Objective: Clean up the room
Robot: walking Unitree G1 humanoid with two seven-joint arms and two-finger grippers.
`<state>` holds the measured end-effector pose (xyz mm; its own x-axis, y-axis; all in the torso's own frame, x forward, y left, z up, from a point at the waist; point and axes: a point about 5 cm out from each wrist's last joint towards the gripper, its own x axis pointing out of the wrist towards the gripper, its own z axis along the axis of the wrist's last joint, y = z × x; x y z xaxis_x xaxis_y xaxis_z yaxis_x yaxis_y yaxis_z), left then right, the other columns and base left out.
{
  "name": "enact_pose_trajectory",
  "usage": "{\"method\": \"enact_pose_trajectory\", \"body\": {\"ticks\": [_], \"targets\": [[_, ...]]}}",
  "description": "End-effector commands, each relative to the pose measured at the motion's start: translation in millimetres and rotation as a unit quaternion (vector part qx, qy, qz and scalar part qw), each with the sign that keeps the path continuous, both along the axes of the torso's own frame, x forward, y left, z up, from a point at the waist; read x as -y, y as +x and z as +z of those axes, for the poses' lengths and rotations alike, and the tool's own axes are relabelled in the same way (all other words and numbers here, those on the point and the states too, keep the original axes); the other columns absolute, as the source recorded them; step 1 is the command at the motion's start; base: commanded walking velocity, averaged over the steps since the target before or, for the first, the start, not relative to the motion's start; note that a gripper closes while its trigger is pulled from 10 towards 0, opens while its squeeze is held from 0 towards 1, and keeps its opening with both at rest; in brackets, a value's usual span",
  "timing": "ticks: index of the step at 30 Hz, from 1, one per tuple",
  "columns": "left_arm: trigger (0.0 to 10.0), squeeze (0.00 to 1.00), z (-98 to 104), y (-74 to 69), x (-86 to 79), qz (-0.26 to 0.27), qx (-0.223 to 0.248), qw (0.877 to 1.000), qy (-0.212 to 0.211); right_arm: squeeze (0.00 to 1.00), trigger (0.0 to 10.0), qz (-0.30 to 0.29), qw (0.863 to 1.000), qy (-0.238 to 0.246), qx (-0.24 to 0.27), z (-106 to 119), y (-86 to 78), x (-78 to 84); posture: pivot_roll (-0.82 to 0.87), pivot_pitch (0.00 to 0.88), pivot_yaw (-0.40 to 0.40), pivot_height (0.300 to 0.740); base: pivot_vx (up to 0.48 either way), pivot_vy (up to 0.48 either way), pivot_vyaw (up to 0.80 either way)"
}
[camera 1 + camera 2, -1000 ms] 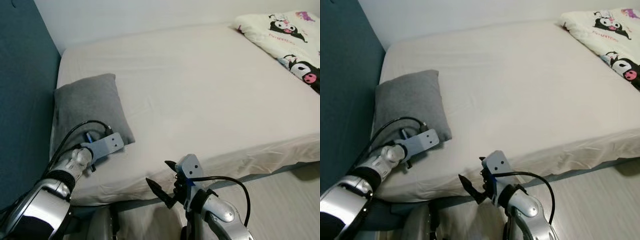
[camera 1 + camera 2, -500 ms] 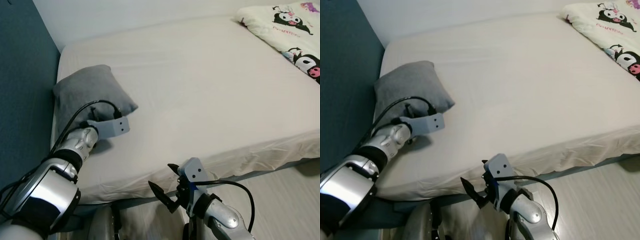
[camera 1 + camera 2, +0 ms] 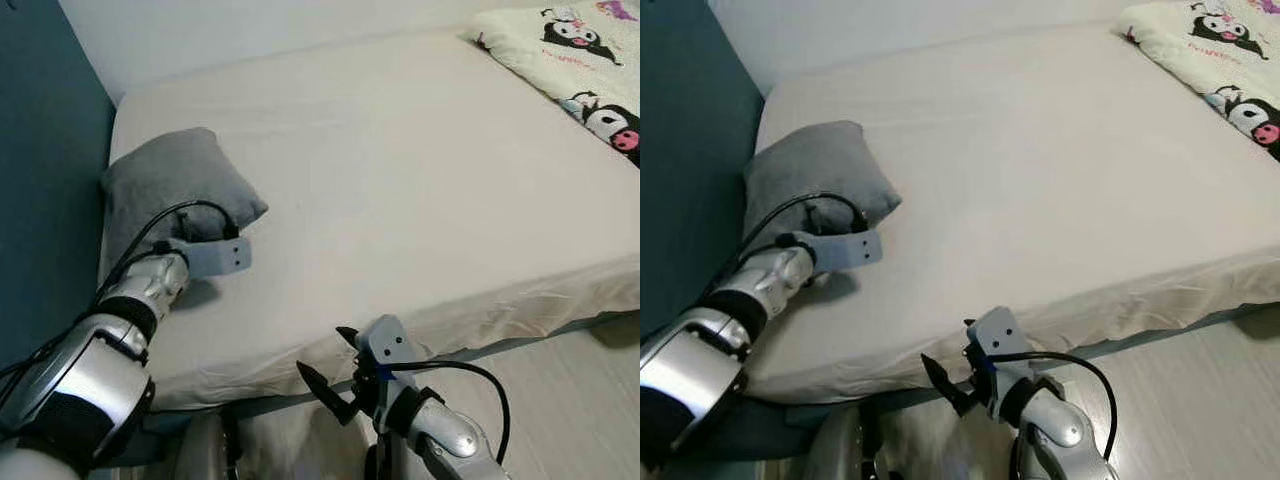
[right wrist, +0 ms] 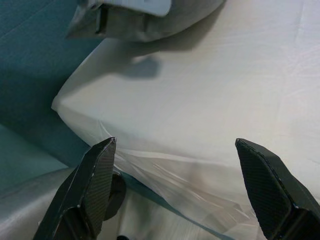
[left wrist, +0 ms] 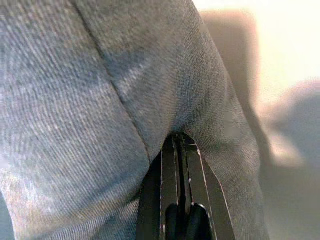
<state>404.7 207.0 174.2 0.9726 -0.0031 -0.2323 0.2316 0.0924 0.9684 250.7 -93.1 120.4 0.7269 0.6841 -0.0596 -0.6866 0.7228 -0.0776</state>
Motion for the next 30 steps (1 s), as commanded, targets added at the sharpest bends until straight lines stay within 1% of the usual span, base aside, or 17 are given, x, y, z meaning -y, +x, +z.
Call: {"method": "enact_pose_trajectory", "body": {"ticks": [1, 3, 6, 9, 10, 11, 12, 13, 14, 15, 16, 18, 19, 21, 26, 29, 30], "targets": [[0.0, 0.0, -12, -9.1, -25.8, 0.031, -0.025, 0.999, 0.022, 0.0, 10.0, 0.01, 1.0, -0.003, -0.011, -4, -4.4, -4.3, -0.09, 0.391, 0.037, 0.582, 0.0, 0.0, 0.0], [0.0, 0.0, -25, -20.7, -48.8, 0.056, -0.047, 0.997, 0.026, 0.0, 10.0, 0.018, 1.0, -0.002, -0.01, -3, -2.0, -7.2, -0.08, 0.385, 0.02, 0.582, 0.0, 0.0, 0.0], [0.0, 0.0, -30, -23.4, -50.9, 0.056, -0.052, 0.997, 0.013, 0.0, 10.0, 0.021, 1.0, -0.002, -0.01, -3, -0.8, -8.0, -0.07, 0.381, 0.011, 0.582, 0.0, 0.0, 0.0], [1.7, 0.0, -39, -25.1, -37.7, 0.03, -0.074, 0.996, -0.05, 0.0, 10.0, 0.025, 1.0, -0.003, -0.011, -4, 1.4, -9.2, -0.06, 0.378, 0.008, 0.582, 0.0, 0.0, 0.0], [3.4, 0.0, -46, -26.0, -25.8, 0.011, -0.095, 0.99, -0.101, 0.0, 10.0, 0.025, 1.0, -0.003, -0.011, -4, 2.9, -9.6, -0.06, 0.373, 0.008, 0.582, 0.0, 0.0, 0.0], [3.4, 0.0, -46, -26.0, -25.8, 0.011, -0.095, 0.99, -0.101, 0.0, 10.0, 0.025, 1.0, -0.003, -0.011, -4, 2.9, -9.6, -0.06, 0.373, 0.008, 0.582, 0.0, 0.0, 0.0], [3.5, 0.0, -56, -29.1, -4.4, -0.033, -0.135, 0.972, -0.188, 0.0, 10.0, 0.025, 1.0, -0.002, -0.008, -3, 5.1, -10.7, -0.06, 0.37, 0.013, 0.582, 0.0, 0.0, 0.0], [3.5, 0.0, -56, -29.1, -4.4, -0.033, -0.135, 0.972, -0.188, 0.0, 10.0, 0.025, 1.0, -0.002, -0.008, -3, 5.1, -10.7, -0.06, 0.37, 0.013, 0.582, 0.0, 0.0, 0.0], [3.8, 0.0, -58, -31.0, 5.4, -0.059, -0.153, 0.958, -0.237, 0.0, 10.0, 0.024, 1.0, -0.001, -0.007, -2, 6.1, -11.5, -0.06, 0.367, 0.016, 0.582, 0.0, 0.0, 0.0], [2.7, 0.0, -58, -33.8, 14.7, -0.09, -0.176, 0.933, -0.3, 0.0, 10.0, 0.022, 1.0, 0.001, -0.004, -2, 6.9, -11.8, -0.06, 0.365, 0.018, 0.582, 0.0, 0.0, 0.0], [2.7, 0.0, -58, -33.8, 14.7, -0.09, -0.176, 0.933, -0.3, 0.0, 10.0, 0.022, 1.0, 0.001, -0.004, -2, 6.9, -11.8, -0.06, 0.365, 0.018, 0.582, 0.0, 0.0, 0.0], [2.3, 0.0, -56, -39.5, 24.7, -0.142, -0.202, 0.892, -0.379, 0.0, 10.0, 0.02, 1.0, 0.003, -0.003, -2, 8.6, -12.1, -0.04, 0.36, 0.027, 0.582, 0.0, 0.0, 0.0], [2.3, 0.0, -56, -39.5, 24.7, -0.142, -0.202, 0.892, -0.379, 0.0, 10.0, 0.02, 1.0, 0.003, -0.003, -2, 8.6, -12.1, -0.04, 0.36, 0.027, 0.582, 0.0, 0.0, 0.0], [0.6, 0.0, -51, -47.0, 30.3, -0.176, -0.198, 0.857, -0.442, 0.0, 10.0, 0.015, 1.0, 0.004, -0.002, -2, 10.7, -11.4, -0.03, 0.356, 0.029, 0.582, 0.0, 0.0, 0.0], [0.9, 0.0, -51, -66.9, 22.7, -0.174, -0.164, 0.833, -0.499, 0.0, 10.0, 0.014, 1.0, 0.007, 0.002, -3, 14.7, -11.9, -0.01, 0.338, 0.032, 0.582, 0.0, 0.0, 0.0], [1.8, 0.0, -53, -69.3, 15.6, -0.153, -0.145, 0.835, -0.508, 0.0, 10.0, 0.012, 1.0, 0.009, 0.004, -3, 16.6, -12.0, 0.0, 0.329, 0.031, 0.582, 0.0, 0.0, 0.0], [1.4, 0.0, -57, -70.3, 5.0, -0.117, -0.116, 0.847, -0.506, 0.0, 10.0, 0.01, 1.0, 0.01, 0.006, -3, 18.8, -12.1, 0.01, 0.316, 0.028, 0.582, 0.0, 0.0, 0.0]]}}
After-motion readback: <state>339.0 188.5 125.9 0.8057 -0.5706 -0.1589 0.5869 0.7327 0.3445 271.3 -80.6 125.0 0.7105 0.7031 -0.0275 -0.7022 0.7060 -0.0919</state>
